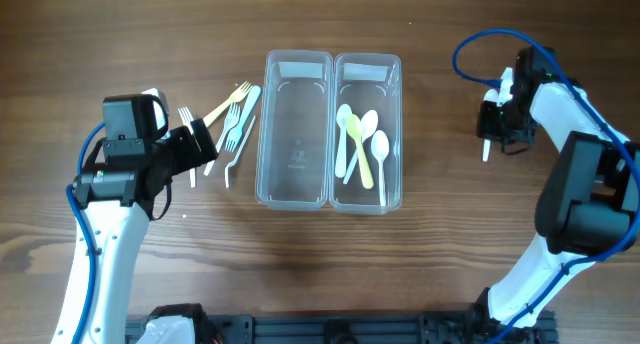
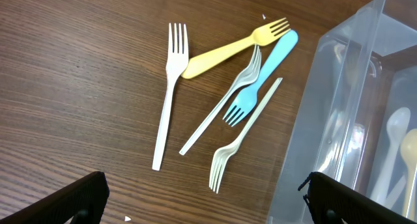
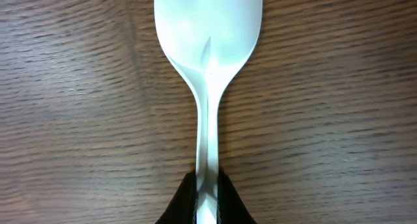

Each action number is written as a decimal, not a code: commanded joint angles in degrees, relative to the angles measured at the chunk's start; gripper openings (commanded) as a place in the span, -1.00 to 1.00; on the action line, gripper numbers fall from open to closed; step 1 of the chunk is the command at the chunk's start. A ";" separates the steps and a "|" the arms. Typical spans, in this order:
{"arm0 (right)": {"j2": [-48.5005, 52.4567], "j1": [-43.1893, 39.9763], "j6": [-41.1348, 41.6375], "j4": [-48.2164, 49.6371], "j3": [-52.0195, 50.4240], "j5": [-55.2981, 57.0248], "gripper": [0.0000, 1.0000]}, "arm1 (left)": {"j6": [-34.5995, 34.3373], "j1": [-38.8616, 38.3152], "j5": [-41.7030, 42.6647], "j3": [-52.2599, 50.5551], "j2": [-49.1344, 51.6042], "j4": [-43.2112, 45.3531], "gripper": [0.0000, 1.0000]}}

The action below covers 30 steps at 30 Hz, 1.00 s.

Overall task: Pack container
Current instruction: 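Grasp the last white spoon with the right gripper, then place the white spoon in the right compartment and retract right arm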

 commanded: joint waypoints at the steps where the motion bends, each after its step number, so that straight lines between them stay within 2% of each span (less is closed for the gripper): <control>1: 2.14 0.20 0.17 -1.88 -0.02 -6.47 -0.91 | 1.16 0.35 -0.13 1.01 0.07 0.13 1.00; 5: -2.80 0.72 1.33 -5.55 1.27 -13.81 -0.91 | 1.16 0.35 -0.13 1.01 0.07 0.13 1.00; 8: -12.20 3.67 3.45 -7.58 1.53 -20.76 -0.91 | 1.14 0.35 -0.13 1.01 0.07 0.13 1.00; 12: -26.29 12.79 6.60 -6.67 1.53 -20.81 -0.91 | 1.16 0.35 -0.13 1.01 0.07 0.13 1.00; 15: -30.88 19.17 10.08 -5.86 1.51 -16.00 -0.91 | 1.16 0.35 -0.13 1.01 0.07 0.13 0.99; 19: -29.31 26.62 13.40 -3.50 -0.24 -9.66 -0.87 | 1.16 0.35 -0.13 1.01 0.07 0.13 1.00; 26: -15.04 34.77 16.52 2.32 -2.64 -9.79 -0.86 | 1.14 0.35 -0.11 1.01 0.07 0.13 1.00; 28: -12.72 36.17 16.37 4.07 -2.64 -9.25 -0.70 | 1.16 0.35 -0.13 1.01 0.07 0.13 1.00; 30: -13.03 36.26 16.35 5.33 -2.40 -8.94 -0.34 | 1.14 0.35 -0.13 1.01 0.07 0.13 1.00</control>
